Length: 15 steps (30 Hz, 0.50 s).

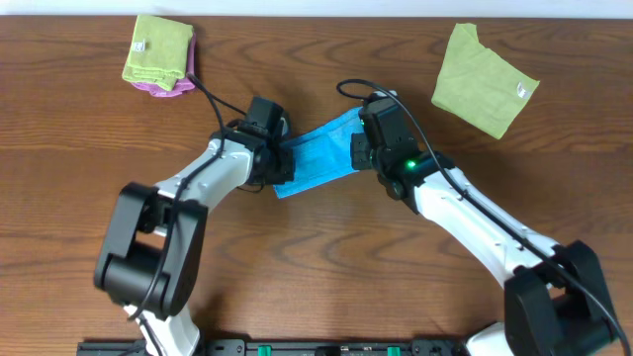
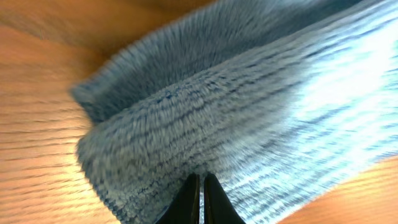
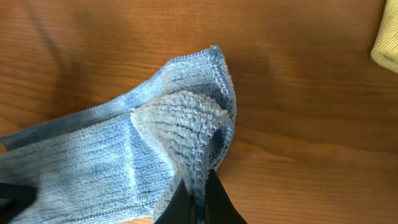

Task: Fold the cloth

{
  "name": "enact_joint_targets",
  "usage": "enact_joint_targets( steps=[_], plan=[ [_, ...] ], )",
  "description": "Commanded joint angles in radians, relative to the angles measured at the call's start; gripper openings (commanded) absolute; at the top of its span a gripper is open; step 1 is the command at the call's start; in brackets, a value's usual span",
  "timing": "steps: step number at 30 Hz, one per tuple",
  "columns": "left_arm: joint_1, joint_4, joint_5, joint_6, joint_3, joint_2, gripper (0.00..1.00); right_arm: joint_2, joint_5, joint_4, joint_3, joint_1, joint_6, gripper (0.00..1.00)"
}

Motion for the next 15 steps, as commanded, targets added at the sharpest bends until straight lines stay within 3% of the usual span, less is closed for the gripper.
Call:
enact_joint_targets(
  steps=[1, 15],
  plan=[
    [0.029, 0.001, -0.031, -0.005, 0.016, -0.101, 0.06, 0.025, -0.010, 0.017, 0.014, 0.005, -0.045, 0.02],
    [0.297, -0.089, -0.035, -0.008, 0.015, -0.386, 0.06, 0.110, -0.152, 0.188, 0.014, 0.150, -0.245, 0.02]
  ],
)
